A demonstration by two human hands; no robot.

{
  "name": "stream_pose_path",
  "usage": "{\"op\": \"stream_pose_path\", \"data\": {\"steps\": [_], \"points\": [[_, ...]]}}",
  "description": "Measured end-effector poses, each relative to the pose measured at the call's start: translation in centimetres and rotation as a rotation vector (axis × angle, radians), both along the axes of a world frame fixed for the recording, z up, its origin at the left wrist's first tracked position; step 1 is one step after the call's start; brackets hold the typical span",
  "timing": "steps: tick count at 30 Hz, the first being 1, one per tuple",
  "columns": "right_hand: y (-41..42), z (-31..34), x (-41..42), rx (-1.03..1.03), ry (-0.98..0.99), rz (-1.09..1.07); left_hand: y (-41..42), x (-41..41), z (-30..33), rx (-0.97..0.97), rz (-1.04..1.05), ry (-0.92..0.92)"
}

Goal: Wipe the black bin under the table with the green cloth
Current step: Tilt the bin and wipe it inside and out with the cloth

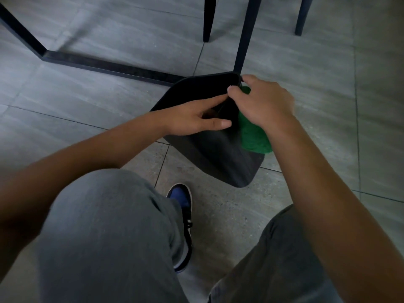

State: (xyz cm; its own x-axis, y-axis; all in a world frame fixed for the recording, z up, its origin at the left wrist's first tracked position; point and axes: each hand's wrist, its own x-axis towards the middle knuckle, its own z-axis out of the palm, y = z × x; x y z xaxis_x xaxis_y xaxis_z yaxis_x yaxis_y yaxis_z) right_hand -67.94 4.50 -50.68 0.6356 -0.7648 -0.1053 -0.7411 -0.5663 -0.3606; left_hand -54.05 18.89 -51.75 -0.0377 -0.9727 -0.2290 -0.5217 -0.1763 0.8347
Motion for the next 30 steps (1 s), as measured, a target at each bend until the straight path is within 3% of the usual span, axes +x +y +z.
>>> {"op": "stream_pose_path", "data": {"steps": [3, 5, 7, 10, 13, 16, 18, 22, 27, 30], "points": [[-0.1, -0.2, 0.2, -0.049, 0.001, -0.009, 0.3, 1.6, 0.0, 0.09, 0.073, 0.032], [-0.2, -0.4, 0.1, -0.067, -0.002, -0.003, 0.7, 3.3, -0.5, -0.005, 0.314, -0.019], [-0.6, -0.5, -0.3, -0.084, 0.006, -0.008, 1.4, 5.8, -1.8, -0.091, 0.599, -0.227], [-1.5, -0.5, -1.0, -0.105, 0.026, -0.039, 3.3, 8.2, -5.1, 0.15, 0.806, -0.276], [-2.3, -0.6, -1.4, -0.112, 0.034, -0.062, 4.9, 7.5, -8.4, 0.436, 0.84, -0.02], [-2.7, -0.7, -1.6, -0.099, 0.015, -0.078, 5.7, 6.0, -9.6, 0.442, 1.004, 0.515], [-3.1, -0.7, -1.7, -0.103, -0.005, -0.086, 5.8, 5.5, -9.7, 0.392, 1.02, 0.641], [-3.8, -1.2, -3.4, -0.006, -0.002, -0.092, 5.5, 5.2, -8.7, 0.281, 1.021, 0.468], [-3.5, -3.6, -6.0, 0.226, 0.039, -0.043, 5.0, 5.7, -7.0, 0.116, 1.031, 0.105], [-2.9, -5.0, -5.9, 0.283, -0.006, -0.074, 5.3, 5.8, -6.3, 0.107, 1.018, 0.038]]}}
